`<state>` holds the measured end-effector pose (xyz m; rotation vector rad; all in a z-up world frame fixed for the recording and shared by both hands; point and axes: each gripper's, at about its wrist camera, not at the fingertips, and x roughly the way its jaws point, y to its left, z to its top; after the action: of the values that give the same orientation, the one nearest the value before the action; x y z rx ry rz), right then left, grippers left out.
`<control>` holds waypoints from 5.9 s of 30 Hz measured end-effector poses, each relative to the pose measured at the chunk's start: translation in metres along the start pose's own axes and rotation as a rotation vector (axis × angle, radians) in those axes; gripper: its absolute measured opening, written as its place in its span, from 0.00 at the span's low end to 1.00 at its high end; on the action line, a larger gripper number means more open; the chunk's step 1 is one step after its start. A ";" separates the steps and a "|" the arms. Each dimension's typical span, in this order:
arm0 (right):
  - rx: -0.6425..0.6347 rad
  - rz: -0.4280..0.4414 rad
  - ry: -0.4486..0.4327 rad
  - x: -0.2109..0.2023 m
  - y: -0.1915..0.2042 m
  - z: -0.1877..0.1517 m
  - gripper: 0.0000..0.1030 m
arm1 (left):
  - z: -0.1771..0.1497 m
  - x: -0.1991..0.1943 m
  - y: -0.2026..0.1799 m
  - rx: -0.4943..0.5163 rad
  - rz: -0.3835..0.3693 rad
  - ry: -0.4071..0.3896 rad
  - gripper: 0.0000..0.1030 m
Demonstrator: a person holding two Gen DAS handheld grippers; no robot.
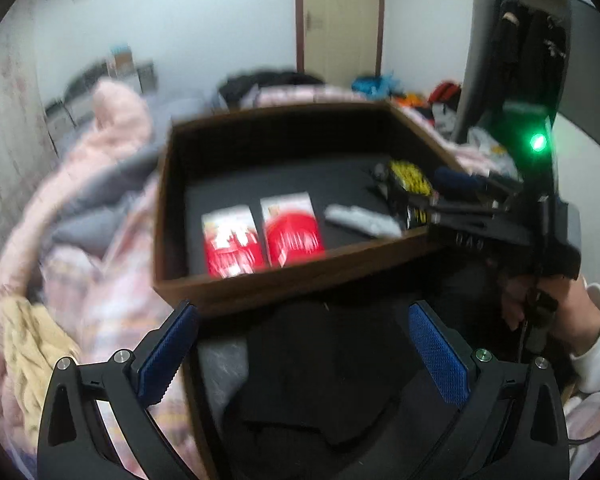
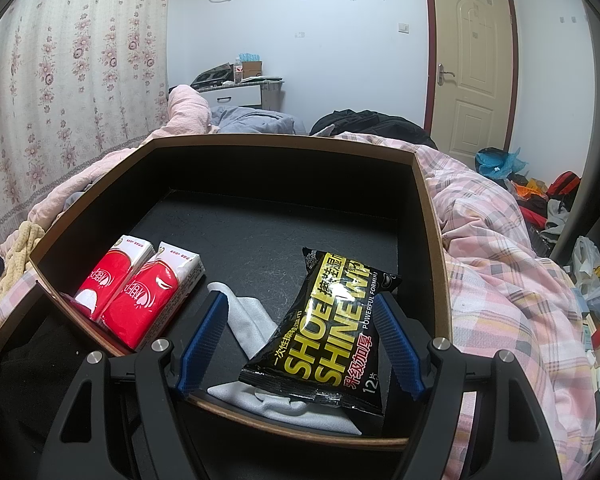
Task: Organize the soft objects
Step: 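Grasp the black sock with the left gripper and lift it, then lower the black sock onto the red tissue packs and open the left gripper, then withdraw the open left gripper from the box, then move the right gripper down to the second black sock on the cloth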
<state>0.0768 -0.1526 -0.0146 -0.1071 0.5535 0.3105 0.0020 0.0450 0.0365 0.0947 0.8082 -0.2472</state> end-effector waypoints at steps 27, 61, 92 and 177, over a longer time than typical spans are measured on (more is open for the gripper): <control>-0.001 0.000 -0.001 0.000 0.003 -0.001 0.71 | 0.009 -0.011 -0.001 -0.099 -0.133 0.037 0.18; 0.001 -0.001 0.000 0.000 0.003 0.000 0.71 | 0.052 0.052 0.042 -0.209 0.089 -0.109 0.15; -0.005 0.001 0.003 0.002 0.003 0.000 0.72 | 0.025 0.011 0.056 -0.316 0.125 -0.279 0.80; -0.443 0.404 0.342 -0.005 0.114 -0.047 0.80 | -0.007 -0.013 0.092 -0.452 0.235 -0.296 1.00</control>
<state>0.0130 -0.0544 -0.0535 -0.4862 0.8395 0.8171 0.0117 0.1374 0.0404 -0.2663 0.5362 0.1450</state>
